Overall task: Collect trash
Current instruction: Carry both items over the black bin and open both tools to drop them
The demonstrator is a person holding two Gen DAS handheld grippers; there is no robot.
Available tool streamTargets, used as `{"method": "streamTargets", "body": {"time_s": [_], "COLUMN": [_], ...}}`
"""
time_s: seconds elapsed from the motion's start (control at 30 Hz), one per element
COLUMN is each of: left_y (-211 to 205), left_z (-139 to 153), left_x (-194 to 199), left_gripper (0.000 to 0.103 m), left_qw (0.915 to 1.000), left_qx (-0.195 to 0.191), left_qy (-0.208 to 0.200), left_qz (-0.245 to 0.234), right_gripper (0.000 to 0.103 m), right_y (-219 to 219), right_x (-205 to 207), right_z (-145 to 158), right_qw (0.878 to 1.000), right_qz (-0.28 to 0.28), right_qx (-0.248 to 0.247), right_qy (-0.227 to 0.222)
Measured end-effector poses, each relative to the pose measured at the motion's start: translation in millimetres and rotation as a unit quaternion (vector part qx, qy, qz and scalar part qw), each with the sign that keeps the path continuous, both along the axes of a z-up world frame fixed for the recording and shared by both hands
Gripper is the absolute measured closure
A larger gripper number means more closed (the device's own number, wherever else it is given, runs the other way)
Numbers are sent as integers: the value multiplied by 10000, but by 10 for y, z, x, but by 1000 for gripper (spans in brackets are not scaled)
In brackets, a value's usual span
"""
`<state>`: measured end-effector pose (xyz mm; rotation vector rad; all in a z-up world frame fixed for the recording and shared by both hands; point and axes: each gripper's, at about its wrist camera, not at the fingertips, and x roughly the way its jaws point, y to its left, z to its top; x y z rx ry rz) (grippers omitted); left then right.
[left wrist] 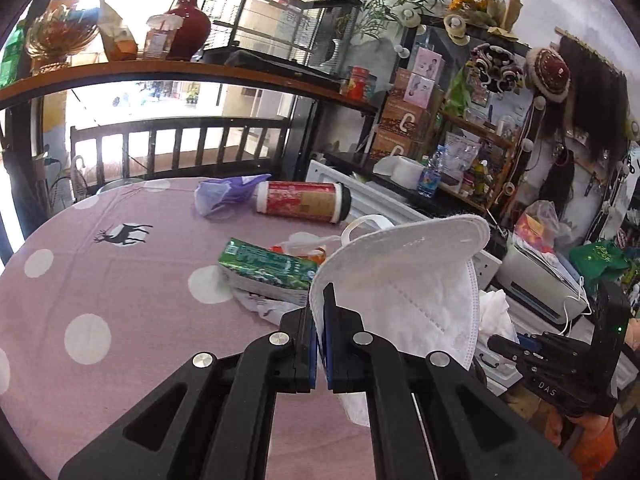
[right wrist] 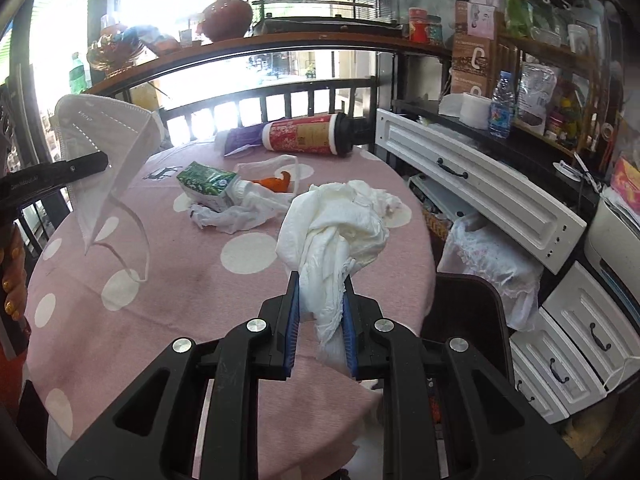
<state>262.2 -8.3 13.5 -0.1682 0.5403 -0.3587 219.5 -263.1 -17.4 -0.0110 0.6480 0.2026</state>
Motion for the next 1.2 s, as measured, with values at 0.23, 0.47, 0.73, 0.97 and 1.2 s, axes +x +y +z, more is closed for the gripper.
{"method": "streamTargets", "body": {"time_s": [0.23,0.47,0.73,0.97,1.2], "left_y": [-600,-1168,-1760,-2202,-2601], "left_z": [-101,-240,-338,-439,-528], "left_x": [16,88,119,186,271], "left_gripper": [99,99,99,99,99], "left_qw": [9986,9951,9905,9863,9816], "left_qx": [6,-18,181,372,558], "left_qy": [90,355,495,618,726], "left_qz": [-512,-928,-1270,-1486,-1677], "right_gripper": [84,84,84,79,32], "right_y": [-606,-1277,-1641,-1739,-1935], "right_x": [-87,94,418,607,469], "right_z": [-147,-657,-1503,-1834,-1808], "right_qw": [9978,9908,9809,9770,9735], "right_qz": [-659,-1266,-1450,-1521,-1833], "right_qx": [45,13,240,327,442], "right_qy": [11,485,1278,1456,1293]}}
